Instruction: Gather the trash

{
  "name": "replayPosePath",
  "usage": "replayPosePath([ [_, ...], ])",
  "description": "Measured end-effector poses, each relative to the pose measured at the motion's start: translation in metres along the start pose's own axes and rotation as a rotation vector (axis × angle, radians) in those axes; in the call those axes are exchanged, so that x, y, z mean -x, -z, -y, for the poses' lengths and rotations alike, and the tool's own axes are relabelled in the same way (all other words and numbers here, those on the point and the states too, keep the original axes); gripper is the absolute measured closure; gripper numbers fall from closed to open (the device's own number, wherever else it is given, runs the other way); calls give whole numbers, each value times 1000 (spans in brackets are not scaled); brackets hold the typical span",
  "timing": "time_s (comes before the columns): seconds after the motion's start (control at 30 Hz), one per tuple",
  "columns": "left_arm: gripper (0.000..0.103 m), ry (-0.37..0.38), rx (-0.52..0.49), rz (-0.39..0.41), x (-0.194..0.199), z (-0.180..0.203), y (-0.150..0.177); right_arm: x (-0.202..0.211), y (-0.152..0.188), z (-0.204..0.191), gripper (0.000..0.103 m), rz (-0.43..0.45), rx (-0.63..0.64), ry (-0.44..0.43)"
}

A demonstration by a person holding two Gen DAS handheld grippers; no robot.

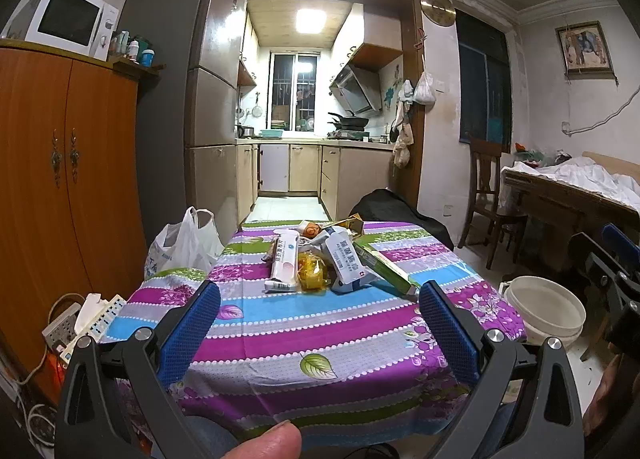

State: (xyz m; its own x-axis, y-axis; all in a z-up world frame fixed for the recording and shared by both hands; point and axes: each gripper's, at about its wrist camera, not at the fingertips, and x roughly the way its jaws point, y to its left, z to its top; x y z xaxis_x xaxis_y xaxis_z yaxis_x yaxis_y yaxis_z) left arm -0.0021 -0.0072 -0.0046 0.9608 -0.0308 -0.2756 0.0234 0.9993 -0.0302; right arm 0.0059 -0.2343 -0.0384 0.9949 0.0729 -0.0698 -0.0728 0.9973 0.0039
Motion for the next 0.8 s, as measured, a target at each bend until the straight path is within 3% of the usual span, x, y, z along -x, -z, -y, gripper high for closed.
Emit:
replayPosePath([
  [0.8, 4, 9, 5, -8, -3, -6, 0, 0, 4, -1, 5, -14, 1, -2],
])
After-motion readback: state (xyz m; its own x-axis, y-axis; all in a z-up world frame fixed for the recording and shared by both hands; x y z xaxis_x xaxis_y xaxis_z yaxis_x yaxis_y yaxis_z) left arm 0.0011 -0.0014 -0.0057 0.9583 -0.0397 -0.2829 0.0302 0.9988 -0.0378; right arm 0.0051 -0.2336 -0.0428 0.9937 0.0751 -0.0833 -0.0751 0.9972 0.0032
